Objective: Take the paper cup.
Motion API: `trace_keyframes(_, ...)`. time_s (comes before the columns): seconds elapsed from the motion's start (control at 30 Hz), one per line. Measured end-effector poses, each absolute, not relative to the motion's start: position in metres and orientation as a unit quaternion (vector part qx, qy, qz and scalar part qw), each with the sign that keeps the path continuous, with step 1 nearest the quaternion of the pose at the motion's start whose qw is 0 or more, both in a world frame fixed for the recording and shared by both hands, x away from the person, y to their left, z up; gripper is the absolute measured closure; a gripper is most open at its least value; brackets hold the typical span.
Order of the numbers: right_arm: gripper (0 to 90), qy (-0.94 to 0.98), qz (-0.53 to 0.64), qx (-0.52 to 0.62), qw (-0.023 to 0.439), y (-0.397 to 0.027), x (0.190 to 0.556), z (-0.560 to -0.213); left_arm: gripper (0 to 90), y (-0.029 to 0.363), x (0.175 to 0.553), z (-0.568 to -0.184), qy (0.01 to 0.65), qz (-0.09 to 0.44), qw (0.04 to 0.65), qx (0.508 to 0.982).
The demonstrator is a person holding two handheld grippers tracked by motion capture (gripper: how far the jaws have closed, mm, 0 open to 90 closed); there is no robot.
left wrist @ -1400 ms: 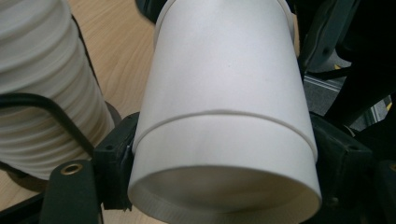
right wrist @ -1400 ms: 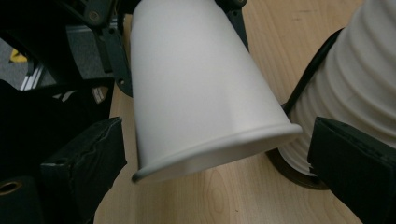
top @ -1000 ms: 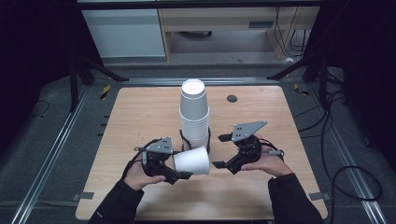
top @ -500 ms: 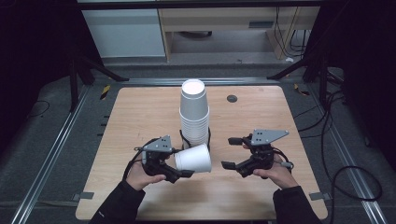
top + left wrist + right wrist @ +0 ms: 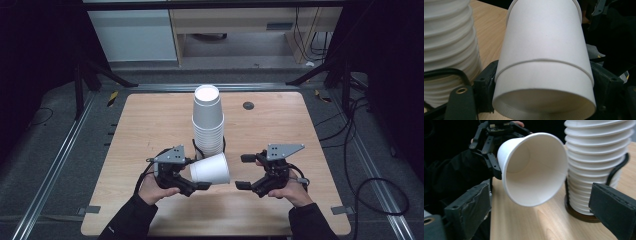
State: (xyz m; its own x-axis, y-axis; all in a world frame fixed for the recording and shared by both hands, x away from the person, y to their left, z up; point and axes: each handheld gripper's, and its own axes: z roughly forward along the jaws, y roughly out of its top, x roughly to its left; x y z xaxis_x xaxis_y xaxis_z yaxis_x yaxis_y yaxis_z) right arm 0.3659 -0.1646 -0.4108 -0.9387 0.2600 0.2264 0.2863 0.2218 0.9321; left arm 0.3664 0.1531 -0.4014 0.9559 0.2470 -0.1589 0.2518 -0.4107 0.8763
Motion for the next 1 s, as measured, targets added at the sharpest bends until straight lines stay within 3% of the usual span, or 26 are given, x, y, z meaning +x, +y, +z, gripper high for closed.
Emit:
trace_keyframes(0.17,3.1,-0.790,-0.592,-0.156,0.028,-0.160,0.363,-0.411,21.7,0.149,0.366,-0.404,0.140,-0.003,0.531,0.836)
trace_keyframes(0.6,3.2,-0.794,-0.589,-0.147,0.023,-0.156,0.360,-0.410,21.8,0.140,0.364,-0.410,0.109,-0.030,0.550,0.827)
trace_keyframes(1.0,3.1,-0.799,-0.583,-0.144,0.028,-0.151,0.360,-0.414,21.8,0.139,0.363,-0.410,0.103,-0.024,0.551,0.827)
